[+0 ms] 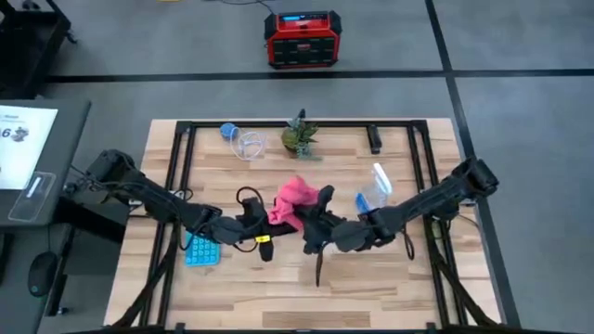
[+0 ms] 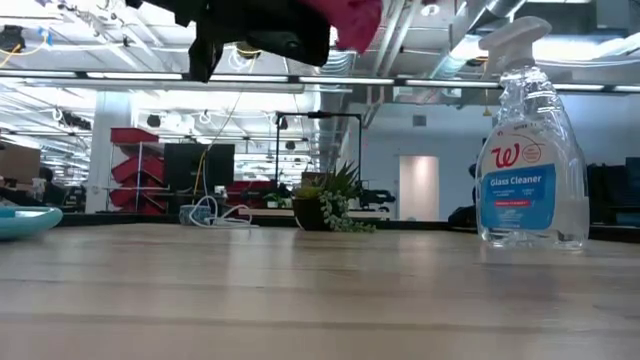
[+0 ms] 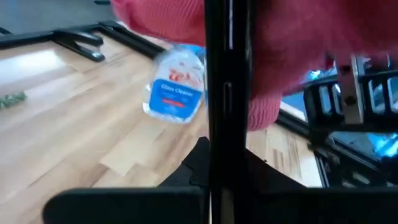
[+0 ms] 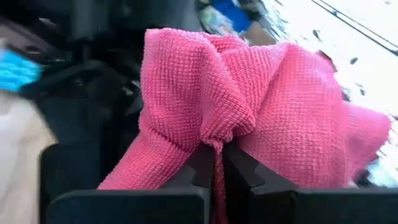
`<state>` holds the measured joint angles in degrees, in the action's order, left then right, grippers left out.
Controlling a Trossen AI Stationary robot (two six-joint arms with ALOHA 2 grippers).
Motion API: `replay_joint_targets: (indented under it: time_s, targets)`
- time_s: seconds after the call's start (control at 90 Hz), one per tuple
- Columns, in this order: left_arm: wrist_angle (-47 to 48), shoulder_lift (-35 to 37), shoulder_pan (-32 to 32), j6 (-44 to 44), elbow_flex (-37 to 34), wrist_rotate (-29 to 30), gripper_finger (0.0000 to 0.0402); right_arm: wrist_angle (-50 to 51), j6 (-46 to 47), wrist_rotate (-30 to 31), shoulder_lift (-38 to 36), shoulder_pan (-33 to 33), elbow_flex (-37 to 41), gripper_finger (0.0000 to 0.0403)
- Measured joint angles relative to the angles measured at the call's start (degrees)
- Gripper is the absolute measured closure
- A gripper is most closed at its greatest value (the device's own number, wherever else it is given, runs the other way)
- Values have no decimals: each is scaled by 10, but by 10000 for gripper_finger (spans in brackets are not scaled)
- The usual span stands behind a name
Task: Apply microfiber cloth
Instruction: Wipe the back of the cellphone with a microfiber cloth
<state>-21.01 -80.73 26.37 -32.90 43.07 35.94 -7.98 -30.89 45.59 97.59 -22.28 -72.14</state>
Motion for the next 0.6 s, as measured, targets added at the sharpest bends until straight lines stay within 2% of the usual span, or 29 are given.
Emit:
replay_joint_targets:
  time_s: [0.1, 0.189, 0.267, 0.367, 0.422, 0.6]
  targets:
    - [-3, 0, 0, 6, 0, -3, 398, 32, 7, -60, 19, 1, 0, 403]
    - [9, -2, 0, 7, -1, 0, 398, 44, 1, -81, 29, 3, 0, 403]
    - [1, -2, 0, 4, -1, 2, 398, 33, -7, -61, 29, 3, -4, 403]
    - [-9, 1, -1, -1, 1, 10, 398, -36, -23, 4, 31, 2, -6, 403]
    - [-9, 1, -2, -3, 1, 11, 398, -69, -37, 11, 29, 2, -7, 403]
    - [-6, 0, 0, 1, 1, -4, 398, -21, -37, -91, 30, 6, -9, 403]
